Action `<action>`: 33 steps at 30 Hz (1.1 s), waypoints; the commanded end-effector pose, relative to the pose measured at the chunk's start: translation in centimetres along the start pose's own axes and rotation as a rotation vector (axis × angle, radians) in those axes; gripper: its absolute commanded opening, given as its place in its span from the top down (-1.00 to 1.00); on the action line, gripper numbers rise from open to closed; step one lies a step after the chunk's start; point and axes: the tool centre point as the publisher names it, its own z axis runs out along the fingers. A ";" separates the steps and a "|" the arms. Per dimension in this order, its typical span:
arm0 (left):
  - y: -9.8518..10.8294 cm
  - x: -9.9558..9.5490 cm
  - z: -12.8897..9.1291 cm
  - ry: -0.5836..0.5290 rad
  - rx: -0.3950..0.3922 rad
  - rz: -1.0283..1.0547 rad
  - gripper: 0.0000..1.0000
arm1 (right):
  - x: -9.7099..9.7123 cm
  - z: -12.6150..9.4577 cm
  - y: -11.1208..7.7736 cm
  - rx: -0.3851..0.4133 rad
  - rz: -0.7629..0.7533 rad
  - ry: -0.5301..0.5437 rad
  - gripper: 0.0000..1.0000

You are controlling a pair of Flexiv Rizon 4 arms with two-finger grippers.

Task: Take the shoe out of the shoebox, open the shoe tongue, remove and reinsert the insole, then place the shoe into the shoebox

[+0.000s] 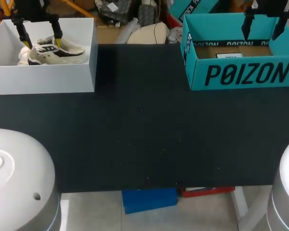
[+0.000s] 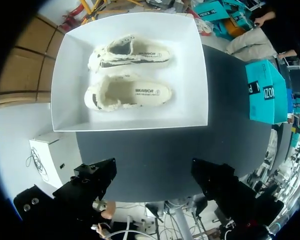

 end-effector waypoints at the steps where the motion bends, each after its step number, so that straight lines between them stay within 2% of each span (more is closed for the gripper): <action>1: 0.0 0.0 0.0 0.000 0.000 0.000 -1.00 | 0.0 0.0 0.0 0.000 0.000 0.000 -1.00; 7: 0.0 0.0 0.0 0.000 0.000 0.000 -1.00 | 0.0 0.0 0.0 0.000 0.000 0.000 -1.00; 11: 0.5 0.3 1.1 -0.006 0.005 0.157 -1.00 | 0.0 0.0 0.0 0.000 0.000 0.000 -1.00; 13: 0.5 0.4 1.3 0.034 -0.002 0.277 -1.00 | 0.0 0.0 0.0 0.000 0.000 0.000 -1.00; 14: 0.5 0.4 1.5 -0.016 0.036 0.355 -1.00 | 0.0 0.0 0.0 0.000 0.000 0.000 -1.00; 17: 0.4 0.3 1.4 -0.012 0.090 0.535 -1.00 | 0.0 0.0 0.0 0.000 0.000 0.000 -1.00; 18: 0.4 0.1 1.4 -0.022 0.130 0.606 -1.00 | 0.0 0.0 0.0 0.000 0.000 0.000 -1.00; 21: -0.2 -0.5 1.2 -0.007 0.208 0.805 -1.00 | 0.0 0.0 0.0 0.000 0.000 0.000 -1.00; 22: -0.3 -0.8 1.1 0.055 0.241 0.923 -1.00 | 0.0 0.0 0.0 0.000 0.000 0.000 -1.00; 24: -0.6 -0.9 1.2 0.066 0.270 1.063 -1.00 | 0.0 0.0 0.0 0.000 0.000 0.000 -1.00; 25: -0.6 -1.2 1.4 0.117 0.271 1.180 -1.00 | 0.0 0.0 0.0 0.000 0.000 0.000 -1.00; 27: -0.7 -1.5 1.6 0.178 0.260 1.281 -1.00 | 0.0 0.0 0.0 0.000 0.000 0.000 -1.00; 33: -0.7 -1.5 1.6 0.178 0.260 1.281 -1.00 | 0.0 0.0 0.0 0.000 0.000 0.000 -1.00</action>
